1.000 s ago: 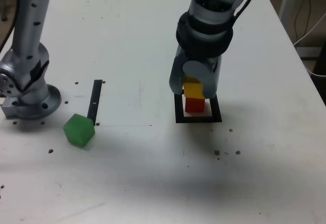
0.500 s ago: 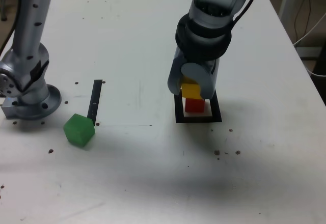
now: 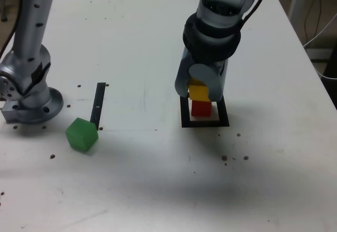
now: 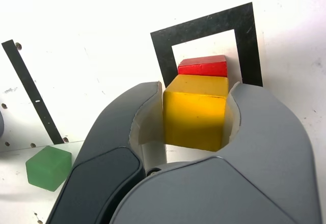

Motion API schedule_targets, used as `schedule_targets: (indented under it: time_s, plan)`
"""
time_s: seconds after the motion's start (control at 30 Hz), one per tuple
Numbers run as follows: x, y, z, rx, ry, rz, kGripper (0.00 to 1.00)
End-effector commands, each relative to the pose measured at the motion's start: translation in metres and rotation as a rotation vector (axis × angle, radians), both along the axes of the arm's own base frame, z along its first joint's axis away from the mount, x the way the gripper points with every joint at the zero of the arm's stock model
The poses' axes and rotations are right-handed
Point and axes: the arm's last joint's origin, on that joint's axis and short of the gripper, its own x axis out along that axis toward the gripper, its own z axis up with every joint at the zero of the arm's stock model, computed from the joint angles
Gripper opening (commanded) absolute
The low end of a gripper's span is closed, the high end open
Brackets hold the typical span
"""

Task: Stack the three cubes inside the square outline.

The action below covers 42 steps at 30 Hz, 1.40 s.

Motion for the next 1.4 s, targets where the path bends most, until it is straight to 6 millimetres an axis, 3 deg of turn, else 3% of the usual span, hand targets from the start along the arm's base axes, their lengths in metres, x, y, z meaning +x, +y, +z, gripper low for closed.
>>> schedule_targets:
  time_s: [0.0, 0.97, 1.03, 1.23, 1.37]
  plan:
    - [0.0017, 0.0005, -0.0016, -0.003, 0.002, 0.002, 0.39]
    - [-0.0012, 0.0067, -0.0041, -0.002, 0.001, 0.016, 0.41]
    - [-0.001, 0.0066, -0.0039, -0.005, -0.003, 0.014, 0.46]
    - [0.0011, 0.006, -0.0063, -0.022, -0.012, 0.002, 0.78]
    - [0.0008, 0.0062, -0.0077, -0.021, -0.011, 0.004, 0.93]
